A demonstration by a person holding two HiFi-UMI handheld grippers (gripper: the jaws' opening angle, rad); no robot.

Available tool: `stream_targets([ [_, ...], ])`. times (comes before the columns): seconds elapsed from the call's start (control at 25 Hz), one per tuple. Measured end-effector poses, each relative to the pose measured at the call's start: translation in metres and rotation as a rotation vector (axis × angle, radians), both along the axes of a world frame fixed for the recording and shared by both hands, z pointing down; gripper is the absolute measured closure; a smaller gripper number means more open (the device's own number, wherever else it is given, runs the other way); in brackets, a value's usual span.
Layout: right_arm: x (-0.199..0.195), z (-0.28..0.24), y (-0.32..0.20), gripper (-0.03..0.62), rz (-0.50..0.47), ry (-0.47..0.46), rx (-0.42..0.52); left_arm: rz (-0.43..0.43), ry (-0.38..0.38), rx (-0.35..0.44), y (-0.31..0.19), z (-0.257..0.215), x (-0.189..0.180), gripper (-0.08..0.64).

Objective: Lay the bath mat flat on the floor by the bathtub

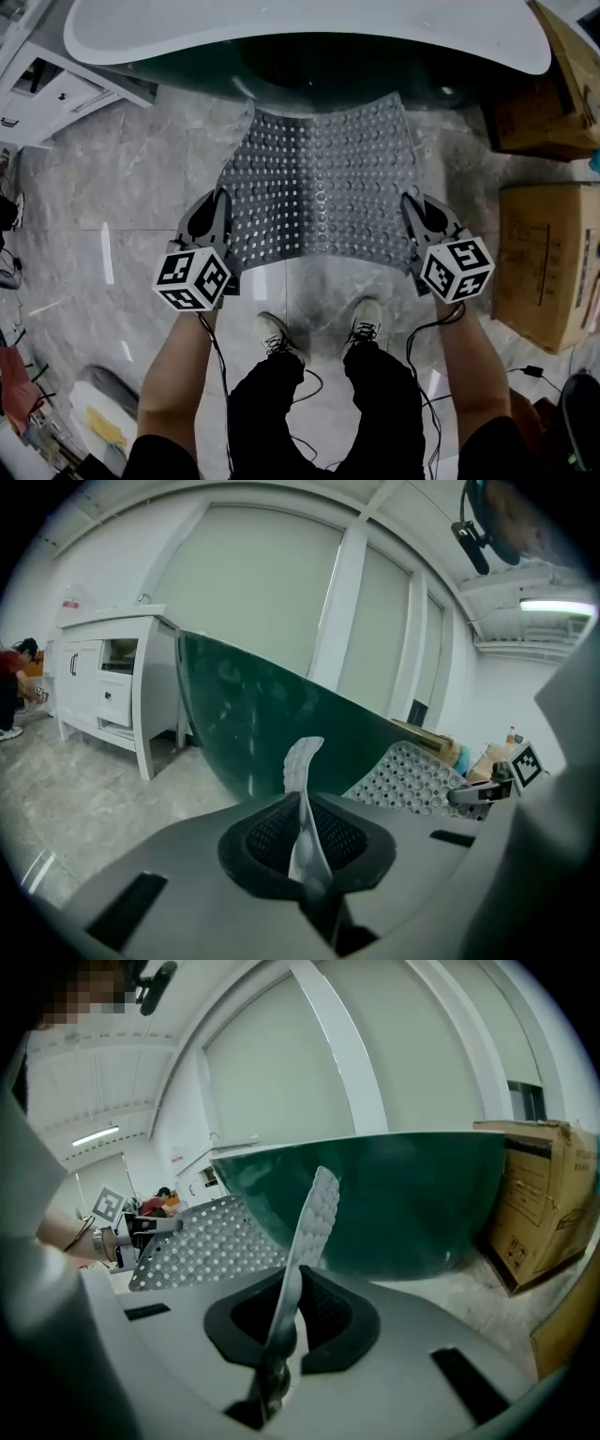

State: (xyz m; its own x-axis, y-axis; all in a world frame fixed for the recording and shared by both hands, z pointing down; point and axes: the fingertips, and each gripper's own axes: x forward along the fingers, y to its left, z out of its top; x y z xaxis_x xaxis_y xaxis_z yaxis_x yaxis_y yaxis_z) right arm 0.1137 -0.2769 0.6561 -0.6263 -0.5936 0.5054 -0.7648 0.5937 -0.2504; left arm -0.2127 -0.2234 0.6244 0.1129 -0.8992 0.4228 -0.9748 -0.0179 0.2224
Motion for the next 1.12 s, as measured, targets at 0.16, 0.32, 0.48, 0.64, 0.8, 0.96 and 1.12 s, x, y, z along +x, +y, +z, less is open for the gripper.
stream_targets([
  [0.16, -0.001, 0.051, -0.007, 0.562, 0.007, 0.018, 0.007, 0.012, -0.009, 0.002, -0.003, 0.057, -0.011, 0.528],
  [0.32, -0.003, 0.099, -0.014, 0.563, 0.019, 0.026, 0.008, 0.025, -0.009, 0.006, -0.009, 0.107, -0.021, 0.528],
  [0.48, -0.012, 0.141, -0.027, 0.563, 0.002, 0.044, 0.033, 0.040, -0.027, 0.028, -0.021, 0.145, -0.032, 0.528],
  [0.64, -0.013, 0.177, -0.031, 0.562, -0.011, 0.063, 0.030, 0.040, -0.028, 0.020, -0.027, 0.177, -0.041, 0.528],
  [0.8, -0.014, 0.203, -0.041, 0.561, 0.000, 0.062, 0.015, 0.056, -0.051, 0.014, -0.035, 0.201, -0.047, 0.528],
  [0.96, -0.013, 0.221, -0.050, 0.561, 0.007, 0.065, -0.001, 0.073, -0.062, 0.003, -0.040, 0.221, -0.046, 0.528],
  [1.12, -0.009, 0.240, -0.056, 0.562, 0.012, 0.083, -0.017, 0.095, -0.094, -0.014, -0.044, 0.241, -0.043, 0.528],
])
